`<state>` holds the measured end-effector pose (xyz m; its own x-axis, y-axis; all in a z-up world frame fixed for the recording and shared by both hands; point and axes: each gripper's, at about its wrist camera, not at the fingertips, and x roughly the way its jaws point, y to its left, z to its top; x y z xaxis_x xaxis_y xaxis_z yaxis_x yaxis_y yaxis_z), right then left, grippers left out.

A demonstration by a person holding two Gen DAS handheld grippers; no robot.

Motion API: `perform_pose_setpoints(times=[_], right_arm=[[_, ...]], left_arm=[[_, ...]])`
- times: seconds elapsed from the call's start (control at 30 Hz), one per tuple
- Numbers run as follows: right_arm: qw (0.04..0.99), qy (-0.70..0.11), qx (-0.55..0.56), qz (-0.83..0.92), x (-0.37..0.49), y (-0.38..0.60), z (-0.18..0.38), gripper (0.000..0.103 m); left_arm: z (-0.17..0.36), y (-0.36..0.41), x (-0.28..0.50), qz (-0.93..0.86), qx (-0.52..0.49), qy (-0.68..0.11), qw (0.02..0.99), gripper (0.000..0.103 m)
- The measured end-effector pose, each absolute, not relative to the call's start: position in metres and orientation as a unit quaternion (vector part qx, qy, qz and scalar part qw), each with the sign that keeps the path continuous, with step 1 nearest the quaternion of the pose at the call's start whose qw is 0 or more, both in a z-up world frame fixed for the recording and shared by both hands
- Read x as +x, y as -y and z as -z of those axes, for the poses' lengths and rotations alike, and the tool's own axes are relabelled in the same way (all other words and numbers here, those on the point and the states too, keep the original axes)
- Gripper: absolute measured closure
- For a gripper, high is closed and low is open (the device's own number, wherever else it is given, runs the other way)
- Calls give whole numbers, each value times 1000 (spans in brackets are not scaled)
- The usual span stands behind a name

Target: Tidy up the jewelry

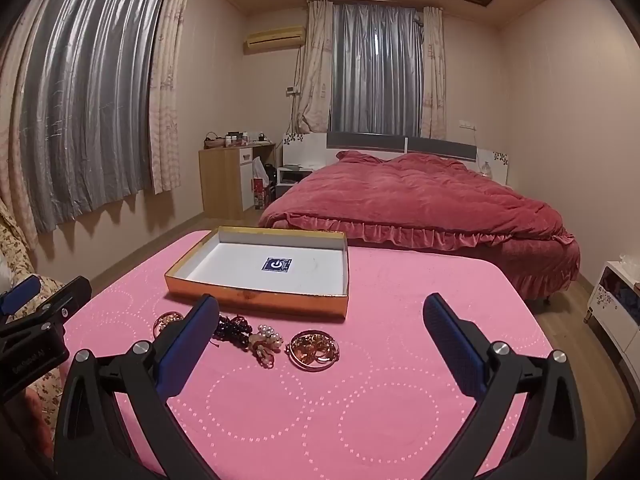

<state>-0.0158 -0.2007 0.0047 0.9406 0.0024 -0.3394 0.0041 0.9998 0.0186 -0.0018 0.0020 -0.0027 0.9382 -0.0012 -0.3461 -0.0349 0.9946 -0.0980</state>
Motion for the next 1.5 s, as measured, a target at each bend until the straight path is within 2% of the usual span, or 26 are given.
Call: perform_pose_setpoints(times=[1.5], right_arm=[[984,-179,10,-1,-17,202,-5,103]], left_arm=[[5,-1,1,-13,-54,-186,981,6]])
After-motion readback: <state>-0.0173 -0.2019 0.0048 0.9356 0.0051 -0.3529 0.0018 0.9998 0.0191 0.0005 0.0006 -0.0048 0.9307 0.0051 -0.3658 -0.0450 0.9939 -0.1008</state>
